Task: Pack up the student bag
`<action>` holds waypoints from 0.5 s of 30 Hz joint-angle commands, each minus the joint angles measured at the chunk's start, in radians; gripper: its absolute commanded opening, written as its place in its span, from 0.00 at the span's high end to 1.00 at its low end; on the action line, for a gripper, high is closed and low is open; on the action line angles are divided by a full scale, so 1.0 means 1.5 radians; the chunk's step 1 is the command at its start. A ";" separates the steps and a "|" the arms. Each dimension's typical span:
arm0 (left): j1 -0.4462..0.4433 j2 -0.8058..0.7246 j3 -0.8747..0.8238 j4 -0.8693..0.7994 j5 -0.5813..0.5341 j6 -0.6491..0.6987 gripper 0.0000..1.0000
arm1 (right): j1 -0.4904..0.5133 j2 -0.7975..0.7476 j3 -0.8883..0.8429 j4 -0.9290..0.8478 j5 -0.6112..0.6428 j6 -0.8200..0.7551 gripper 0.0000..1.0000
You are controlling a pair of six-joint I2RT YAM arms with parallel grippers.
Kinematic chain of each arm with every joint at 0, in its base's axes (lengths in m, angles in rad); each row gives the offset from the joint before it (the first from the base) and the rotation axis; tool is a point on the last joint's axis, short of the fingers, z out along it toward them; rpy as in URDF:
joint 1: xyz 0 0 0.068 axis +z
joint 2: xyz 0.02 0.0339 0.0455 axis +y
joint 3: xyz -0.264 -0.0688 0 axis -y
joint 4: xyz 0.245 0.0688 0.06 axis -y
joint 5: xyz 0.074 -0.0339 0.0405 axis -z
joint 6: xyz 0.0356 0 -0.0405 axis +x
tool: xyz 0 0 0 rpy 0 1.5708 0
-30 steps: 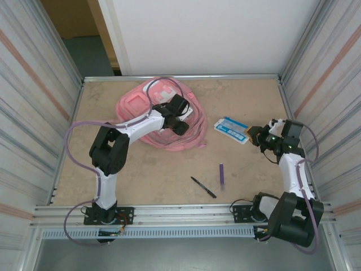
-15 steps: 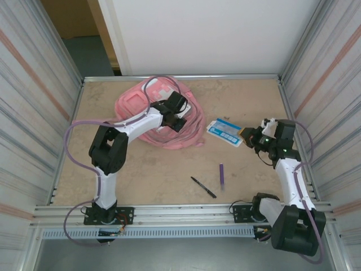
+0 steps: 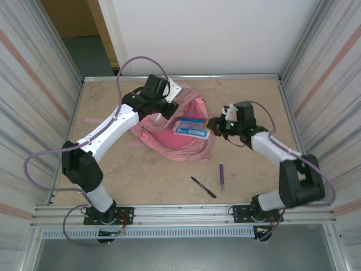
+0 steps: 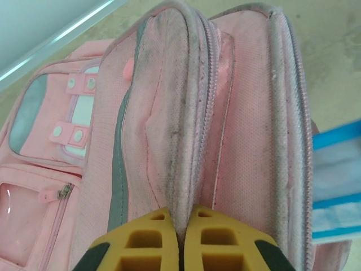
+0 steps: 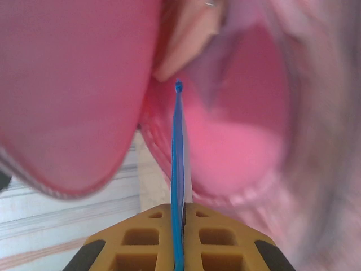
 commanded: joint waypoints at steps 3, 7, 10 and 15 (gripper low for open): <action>0.034 -0.057 0.004 0.082 0.105 0.032 1.00 | 0.055 0.137 0.098 0.091 -0.059 0.043 1.00; 0.067 -0.069 -0.012 0.093 0.166 0.027 1.00 | 0.091 0.219 0.120 0.137 -0.081 0.072 1.00; 0.082 -0.071 -0.021 0.099 0.217 0.035 1.00 | 0.107 0.268 0.149 0.116 -0.083 0.065 0.98; 0.088 -0.083 -0.053 0.132 0.287 0.033 1.00 | 0.108 0.367 0.265 0.064 -0.119 -0.007 0.93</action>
